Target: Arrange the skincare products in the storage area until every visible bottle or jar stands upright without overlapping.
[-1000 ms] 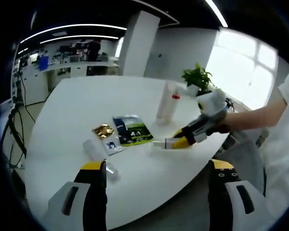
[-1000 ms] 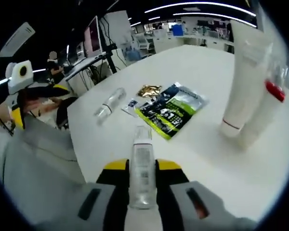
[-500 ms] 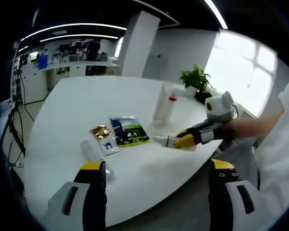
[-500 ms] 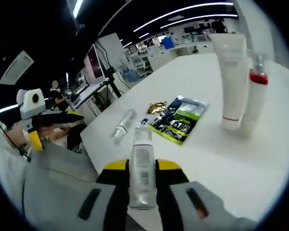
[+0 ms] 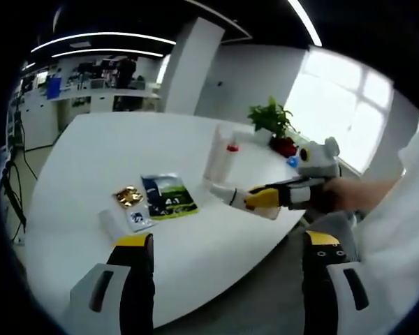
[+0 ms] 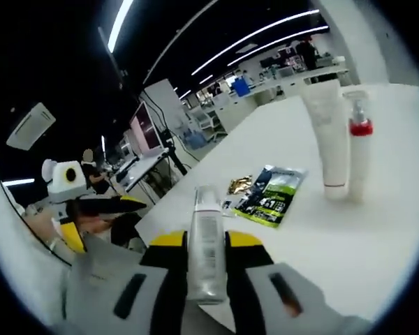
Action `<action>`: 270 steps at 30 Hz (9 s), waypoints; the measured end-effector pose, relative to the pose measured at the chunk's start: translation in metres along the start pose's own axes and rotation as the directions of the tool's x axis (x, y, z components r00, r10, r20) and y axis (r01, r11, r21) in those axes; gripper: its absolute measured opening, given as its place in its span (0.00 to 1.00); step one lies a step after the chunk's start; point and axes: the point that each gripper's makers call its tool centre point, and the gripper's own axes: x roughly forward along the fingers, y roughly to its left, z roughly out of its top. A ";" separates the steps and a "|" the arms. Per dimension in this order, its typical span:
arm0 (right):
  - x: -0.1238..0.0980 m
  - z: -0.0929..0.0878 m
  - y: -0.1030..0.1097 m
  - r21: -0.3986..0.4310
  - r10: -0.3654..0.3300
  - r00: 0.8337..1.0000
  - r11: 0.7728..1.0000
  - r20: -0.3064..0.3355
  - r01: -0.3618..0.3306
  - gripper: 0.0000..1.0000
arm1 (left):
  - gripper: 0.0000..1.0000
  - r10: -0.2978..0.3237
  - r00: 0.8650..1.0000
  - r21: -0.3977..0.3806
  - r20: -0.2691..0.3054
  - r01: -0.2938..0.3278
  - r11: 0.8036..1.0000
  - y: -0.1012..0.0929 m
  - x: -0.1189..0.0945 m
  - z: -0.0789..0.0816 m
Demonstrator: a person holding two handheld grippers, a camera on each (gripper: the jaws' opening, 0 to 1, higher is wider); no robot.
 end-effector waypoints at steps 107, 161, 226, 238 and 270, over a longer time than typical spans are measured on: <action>-0.074 0.088 0.029 -0.058 0.004 0.931 0.998 0.364 0.018 0.21 | 0.18 -0.395 0.905 0.425 -0.156 0.422 0.801 -0.103 0.095 0.074; -0.033 0.047 -0.087 -0.393 -0.239 0.966 0.883 0.095 0.257 0.21 | 0.18 -0.267 0.907 0.543 -0.325 0.411 0.732 -0.031 0.227 -0.003; -0.023 0.011 -0.195 -0.169 -0.644 0.758 0.740 0.104 0.651 0.19 | 0.16 -0.251 0.912 0.567 -0.324 0.399 0.721 -0.010 0.297 -0.003; -0.021 0.006 -0.208 -0.096 -0.724 0.682 0.675 0.101 0.731 0.19 | 0.20 -0.201 0.927 0.556 -0.316 0.353 0.753 0.004 0.270 -0.001; -0.020 -0.013 -0.208 -0.054 -0.733 0.680 0.678 0.034 0.733 0.26 | 0.27 -0.157 0.938 0.505 -0.309 0.302 0.808 0.016 0.226 -0.009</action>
